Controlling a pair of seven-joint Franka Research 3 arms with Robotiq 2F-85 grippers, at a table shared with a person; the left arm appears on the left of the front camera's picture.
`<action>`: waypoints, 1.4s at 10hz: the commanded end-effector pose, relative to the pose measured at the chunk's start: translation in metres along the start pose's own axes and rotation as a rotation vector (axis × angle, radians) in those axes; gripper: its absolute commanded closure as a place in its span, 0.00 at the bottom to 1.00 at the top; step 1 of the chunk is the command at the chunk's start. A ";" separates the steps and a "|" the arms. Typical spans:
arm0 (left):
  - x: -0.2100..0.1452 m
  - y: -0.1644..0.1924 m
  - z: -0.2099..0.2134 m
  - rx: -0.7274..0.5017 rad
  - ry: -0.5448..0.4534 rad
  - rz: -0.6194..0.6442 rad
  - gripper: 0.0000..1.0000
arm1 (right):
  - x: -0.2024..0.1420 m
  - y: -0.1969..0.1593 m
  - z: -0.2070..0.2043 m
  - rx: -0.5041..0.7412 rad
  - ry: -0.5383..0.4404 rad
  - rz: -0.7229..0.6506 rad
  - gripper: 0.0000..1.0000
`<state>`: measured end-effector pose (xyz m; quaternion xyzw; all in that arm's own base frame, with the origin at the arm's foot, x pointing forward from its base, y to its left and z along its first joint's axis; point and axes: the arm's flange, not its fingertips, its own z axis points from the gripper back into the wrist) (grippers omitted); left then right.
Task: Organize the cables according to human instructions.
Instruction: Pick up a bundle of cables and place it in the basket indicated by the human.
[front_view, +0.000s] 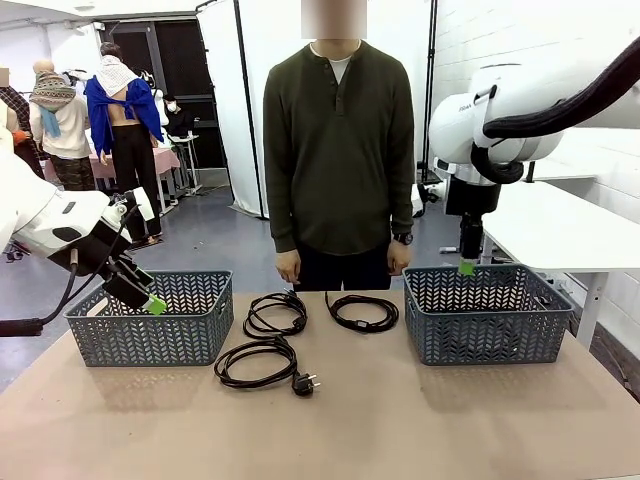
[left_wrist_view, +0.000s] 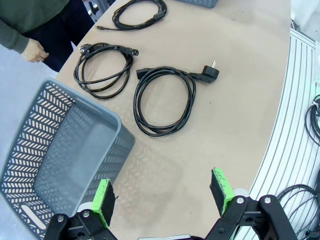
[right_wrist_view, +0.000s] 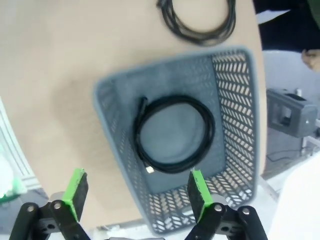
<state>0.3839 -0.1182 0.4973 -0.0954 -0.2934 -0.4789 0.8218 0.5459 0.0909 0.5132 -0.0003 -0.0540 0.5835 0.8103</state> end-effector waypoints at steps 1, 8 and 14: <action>-0.003 0.003 -0.001 -0.020 -0.014 -0.010 0.00 | 0.004 0.045 -0.003 -0.036 -0.075 -0.109 0.00; -0.003 0.003 -0.001 -0.020 -0.014 -0.010 0.00 | 0.037 0.130 -0.034 -0.030 -0.319 -0.194 0.00; -0.003 0.003 -0.001 -0.020 -0.014 -0.010 0.00 | 0.048 0.136 -0.035 -0.015 -0.286 -0.202 0.00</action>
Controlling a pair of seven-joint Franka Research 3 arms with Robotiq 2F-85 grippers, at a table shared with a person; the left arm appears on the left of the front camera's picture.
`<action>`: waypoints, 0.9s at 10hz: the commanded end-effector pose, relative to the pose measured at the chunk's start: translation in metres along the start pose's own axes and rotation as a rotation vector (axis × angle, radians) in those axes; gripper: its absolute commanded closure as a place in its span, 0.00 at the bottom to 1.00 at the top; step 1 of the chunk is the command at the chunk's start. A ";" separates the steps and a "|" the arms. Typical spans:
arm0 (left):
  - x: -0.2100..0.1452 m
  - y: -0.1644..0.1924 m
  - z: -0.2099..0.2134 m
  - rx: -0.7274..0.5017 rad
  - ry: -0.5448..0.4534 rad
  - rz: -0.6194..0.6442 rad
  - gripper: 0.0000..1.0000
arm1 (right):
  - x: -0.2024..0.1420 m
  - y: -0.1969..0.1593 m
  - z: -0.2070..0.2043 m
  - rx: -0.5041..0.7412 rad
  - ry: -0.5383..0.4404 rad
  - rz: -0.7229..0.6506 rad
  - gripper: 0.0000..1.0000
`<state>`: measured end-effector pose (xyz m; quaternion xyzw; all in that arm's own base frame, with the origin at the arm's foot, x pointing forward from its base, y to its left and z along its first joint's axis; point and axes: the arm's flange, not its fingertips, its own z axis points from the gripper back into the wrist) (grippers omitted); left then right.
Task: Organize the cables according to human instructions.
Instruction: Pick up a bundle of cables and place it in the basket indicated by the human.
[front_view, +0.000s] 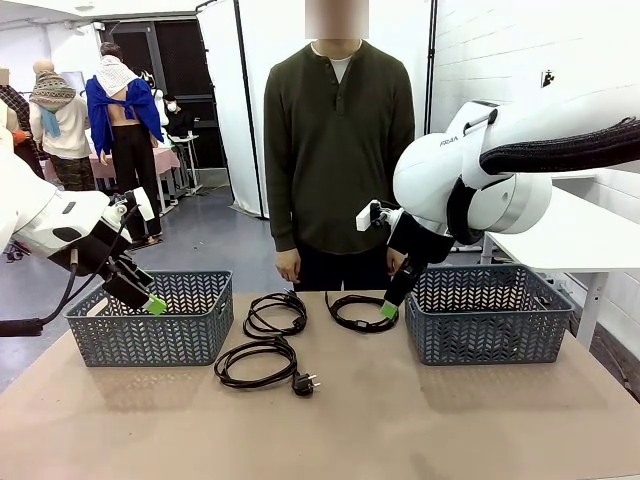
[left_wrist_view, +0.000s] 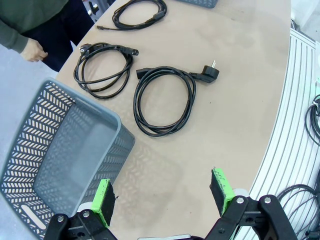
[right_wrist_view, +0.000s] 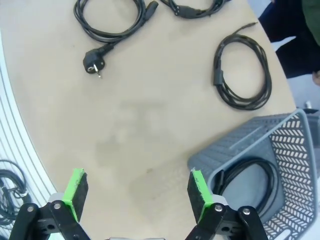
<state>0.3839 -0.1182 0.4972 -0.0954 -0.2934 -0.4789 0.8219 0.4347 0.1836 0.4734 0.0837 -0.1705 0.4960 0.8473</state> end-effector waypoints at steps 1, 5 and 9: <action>-0.003 0.003 -0.001 -0.020 -0.014 -0.010 0.00 | -0.001 -0.002 0.001 -0.006 -0.002 -0.006 0.00; -0.003 0.003 -0.001 -0.020 -0.014 -0.010 0.00 | -0.001 -0.002 0.001 -0.006 -0.002 -0.006 0.00; -0.003 0.003 -0.001 -0.020 -0.014 -0.010 0.00 | -0.001 -0.002 0.001 -0.006 -0.002 -0.006 0.00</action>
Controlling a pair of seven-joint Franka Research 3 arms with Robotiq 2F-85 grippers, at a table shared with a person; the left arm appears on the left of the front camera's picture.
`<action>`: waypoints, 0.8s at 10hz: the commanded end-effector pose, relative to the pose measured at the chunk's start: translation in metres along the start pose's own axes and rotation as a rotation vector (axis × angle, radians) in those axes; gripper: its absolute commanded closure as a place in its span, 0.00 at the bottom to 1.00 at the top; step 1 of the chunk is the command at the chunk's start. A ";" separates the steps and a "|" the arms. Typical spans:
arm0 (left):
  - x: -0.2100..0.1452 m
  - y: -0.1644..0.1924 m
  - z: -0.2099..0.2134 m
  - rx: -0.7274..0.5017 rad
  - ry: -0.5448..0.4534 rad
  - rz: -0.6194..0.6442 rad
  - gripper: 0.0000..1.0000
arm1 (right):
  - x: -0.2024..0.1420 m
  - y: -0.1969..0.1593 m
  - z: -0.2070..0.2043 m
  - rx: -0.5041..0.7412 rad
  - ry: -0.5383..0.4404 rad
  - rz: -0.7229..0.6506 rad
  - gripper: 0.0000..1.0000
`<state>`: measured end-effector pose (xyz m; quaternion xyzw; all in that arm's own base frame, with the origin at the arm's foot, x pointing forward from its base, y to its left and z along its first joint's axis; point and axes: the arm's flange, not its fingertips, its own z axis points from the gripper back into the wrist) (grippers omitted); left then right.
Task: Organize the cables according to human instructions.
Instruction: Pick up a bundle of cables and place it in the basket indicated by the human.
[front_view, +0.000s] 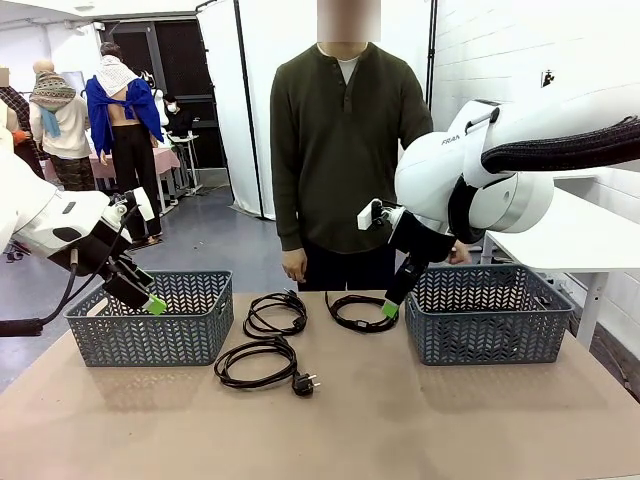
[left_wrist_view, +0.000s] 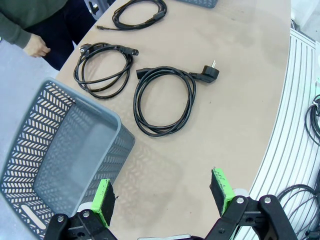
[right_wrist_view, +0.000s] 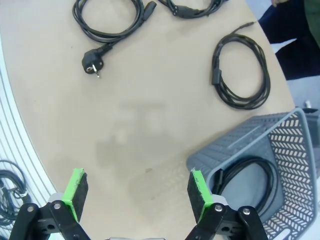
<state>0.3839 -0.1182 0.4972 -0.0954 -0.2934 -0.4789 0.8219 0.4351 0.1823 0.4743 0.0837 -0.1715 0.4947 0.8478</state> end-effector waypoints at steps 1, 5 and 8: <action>-0.003 0.003 -0.001 -0.020 -0.014 -0.010 0.00 | -0.001 -0.001 0.000 -0.005 0.000 -0.003 0.00; -0.003 0.003 -0.001 -0.020 -0.014 -0.010 0.00 | -0.001 -0.001 0.000 -0.005 0.000 -0.003 0.00; -0.003 0.003 -0.001 -0.020 -0.014 -0.010 0.00 | -0.001 -0.001 0.000 -0.005 0.000 -0.003 0.00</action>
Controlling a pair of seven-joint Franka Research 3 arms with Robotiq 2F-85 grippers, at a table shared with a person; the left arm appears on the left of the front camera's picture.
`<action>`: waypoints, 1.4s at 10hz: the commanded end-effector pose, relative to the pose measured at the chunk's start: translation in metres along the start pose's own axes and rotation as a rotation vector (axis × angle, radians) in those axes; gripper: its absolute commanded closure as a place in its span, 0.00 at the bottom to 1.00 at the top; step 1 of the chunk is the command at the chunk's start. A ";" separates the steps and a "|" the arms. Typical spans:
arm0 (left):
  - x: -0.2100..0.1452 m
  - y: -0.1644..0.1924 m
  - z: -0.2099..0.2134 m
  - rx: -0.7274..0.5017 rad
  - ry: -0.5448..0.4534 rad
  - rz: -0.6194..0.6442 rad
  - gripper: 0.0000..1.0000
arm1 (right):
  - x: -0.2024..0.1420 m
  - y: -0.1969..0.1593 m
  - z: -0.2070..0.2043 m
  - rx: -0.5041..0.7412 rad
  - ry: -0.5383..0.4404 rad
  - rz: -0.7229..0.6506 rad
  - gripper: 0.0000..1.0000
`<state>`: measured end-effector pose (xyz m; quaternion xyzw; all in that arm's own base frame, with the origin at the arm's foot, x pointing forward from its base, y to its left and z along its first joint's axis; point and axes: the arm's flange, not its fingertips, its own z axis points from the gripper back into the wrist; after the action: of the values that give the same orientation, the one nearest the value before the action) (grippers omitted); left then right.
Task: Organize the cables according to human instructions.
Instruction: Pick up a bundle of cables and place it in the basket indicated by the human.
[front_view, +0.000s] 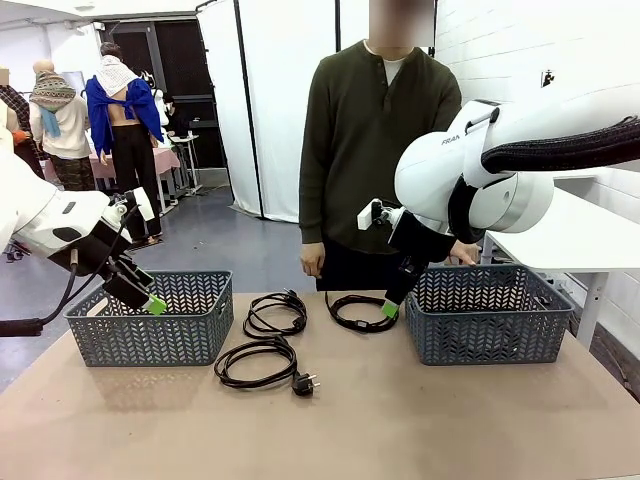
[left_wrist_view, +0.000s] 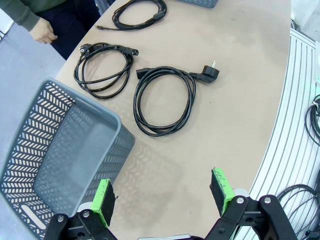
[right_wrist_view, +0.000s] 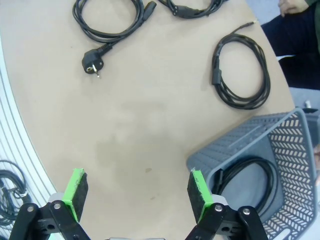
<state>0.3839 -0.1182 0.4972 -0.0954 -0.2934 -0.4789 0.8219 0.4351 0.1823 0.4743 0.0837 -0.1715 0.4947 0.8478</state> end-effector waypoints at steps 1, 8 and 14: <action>-0.003 0.003 -0.001 -0.020 -0.014 -0.010 0.00 | -0.001 -0.001 0.000 -0.005 0.000 -0.003 0.00; -0.003 0.003 -0.001 -0.020 -0.014 -0.010 0.00 | 0.009 -0.004 0.000 0.014 -0.001 -0.023 0.00; -0.003 0.003 -0.001 -0.020 -0.014 -0.010 0.00 | 0.091 -0.049 -0.004 0.074 0.052 -0.109 0.00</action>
<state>0.3838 -0.1184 0.4973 -0.0953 -0.2934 -0.4791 0.8218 0.5026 0.2234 0.5025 0.1158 -0.1415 0.4711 0.8629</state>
